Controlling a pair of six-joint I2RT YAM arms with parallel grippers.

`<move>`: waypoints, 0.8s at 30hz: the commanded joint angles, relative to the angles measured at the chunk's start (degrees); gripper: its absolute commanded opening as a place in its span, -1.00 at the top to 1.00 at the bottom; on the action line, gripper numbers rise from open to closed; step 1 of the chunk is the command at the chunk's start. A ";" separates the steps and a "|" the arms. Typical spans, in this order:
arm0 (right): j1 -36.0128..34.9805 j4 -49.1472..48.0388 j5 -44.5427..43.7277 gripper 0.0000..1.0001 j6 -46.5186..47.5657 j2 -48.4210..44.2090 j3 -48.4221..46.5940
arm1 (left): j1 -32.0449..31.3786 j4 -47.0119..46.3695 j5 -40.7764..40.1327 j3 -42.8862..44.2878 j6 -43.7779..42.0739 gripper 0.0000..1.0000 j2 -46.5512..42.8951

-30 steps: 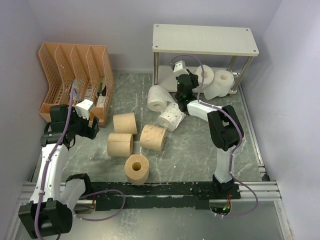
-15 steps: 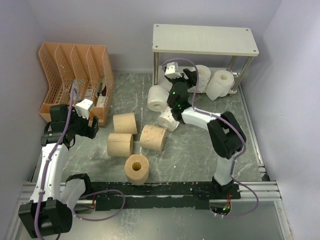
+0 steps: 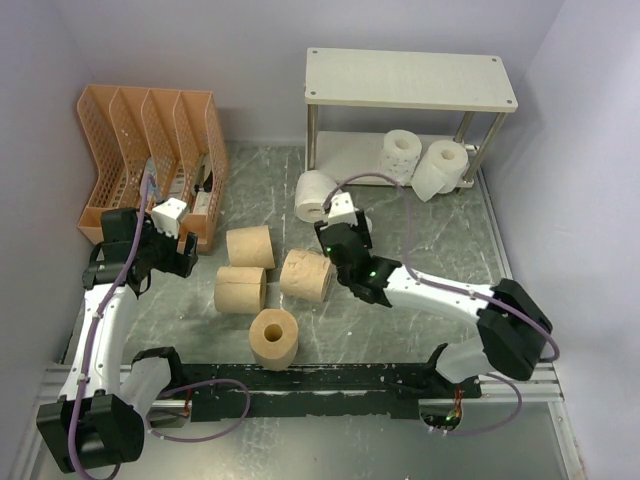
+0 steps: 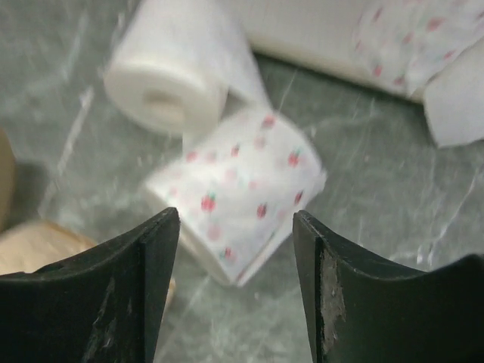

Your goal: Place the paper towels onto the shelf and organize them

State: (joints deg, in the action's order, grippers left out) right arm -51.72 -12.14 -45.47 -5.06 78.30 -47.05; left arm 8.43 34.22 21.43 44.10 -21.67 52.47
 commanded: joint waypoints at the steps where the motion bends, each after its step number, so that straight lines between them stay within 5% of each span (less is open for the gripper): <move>1: -1.33 15.32 1.08 -0.21 -7.81 5.10 -1.06 | 0.17 -0.34 0.70 0.55 -1.00 -0.87 -0.08; 15: 0.82 12.04 2.57 -0.17 -1.62 15.89 -4.48 | 0.27 -0.29 0.62 0.49 -1.00 -0.87 -0.45; 24: 3.92 9.95 9.35 0.73 -3.18 18.61 -3.61 | 0.25 -0.20 0.86 0.53 -1.18 -0.88 -0.34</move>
State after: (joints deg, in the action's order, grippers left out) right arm -49.41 -2.87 -41.39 -6.79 94.52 -51.37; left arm 8.43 34.22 21.43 44.10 -22.09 52.45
